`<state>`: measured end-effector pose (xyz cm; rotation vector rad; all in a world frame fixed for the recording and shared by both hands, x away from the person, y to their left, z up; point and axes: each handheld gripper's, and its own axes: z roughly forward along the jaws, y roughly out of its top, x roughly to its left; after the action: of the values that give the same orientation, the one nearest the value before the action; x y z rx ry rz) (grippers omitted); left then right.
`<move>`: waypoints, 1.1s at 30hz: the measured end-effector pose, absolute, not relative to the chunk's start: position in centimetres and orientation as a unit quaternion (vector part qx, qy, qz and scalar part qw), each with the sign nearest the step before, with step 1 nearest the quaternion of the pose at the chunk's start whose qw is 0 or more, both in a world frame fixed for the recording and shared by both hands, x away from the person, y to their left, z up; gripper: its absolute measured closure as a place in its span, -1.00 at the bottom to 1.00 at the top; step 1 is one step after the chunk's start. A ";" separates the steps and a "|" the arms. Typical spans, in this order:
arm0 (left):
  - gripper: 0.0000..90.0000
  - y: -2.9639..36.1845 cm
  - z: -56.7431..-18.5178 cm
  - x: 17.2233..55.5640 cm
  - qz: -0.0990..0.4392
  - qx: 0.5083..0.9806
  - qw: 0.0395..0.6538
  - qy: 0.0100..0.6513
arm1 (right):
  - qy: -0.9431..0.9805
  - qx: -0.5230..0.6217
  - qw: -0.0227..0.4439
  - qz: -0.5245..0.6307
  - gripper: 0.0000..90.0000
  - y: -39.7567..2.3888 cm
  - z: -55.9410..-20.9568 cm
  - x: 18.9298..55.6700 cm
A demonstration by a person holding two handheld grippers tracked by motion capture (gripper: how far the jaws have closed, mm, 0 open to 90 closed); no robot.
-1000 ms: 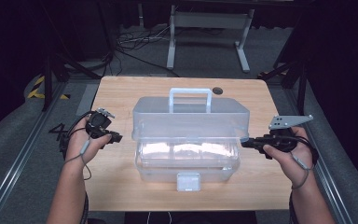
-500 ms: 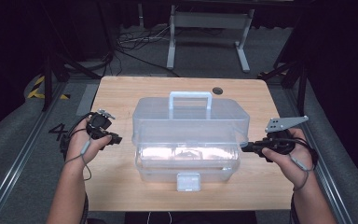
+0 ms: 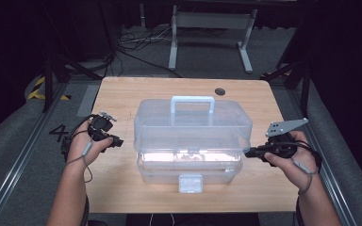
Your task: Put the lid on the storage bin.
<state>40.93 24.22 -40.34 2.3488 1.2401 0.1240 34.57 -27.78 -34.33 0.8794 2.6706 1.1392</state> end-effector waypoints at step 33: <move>0.54 24.2 -41.1 41.1 0.036 0.861 0.230 0.453 | 0.911 0.270 0.027 0.311 1.00 -27.2 -35.3 34.3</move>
<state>41.14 24.25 -41.07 2.3683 1.2451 0.0987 34.32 -27.21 -35.32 0.8351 2.8124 0.9591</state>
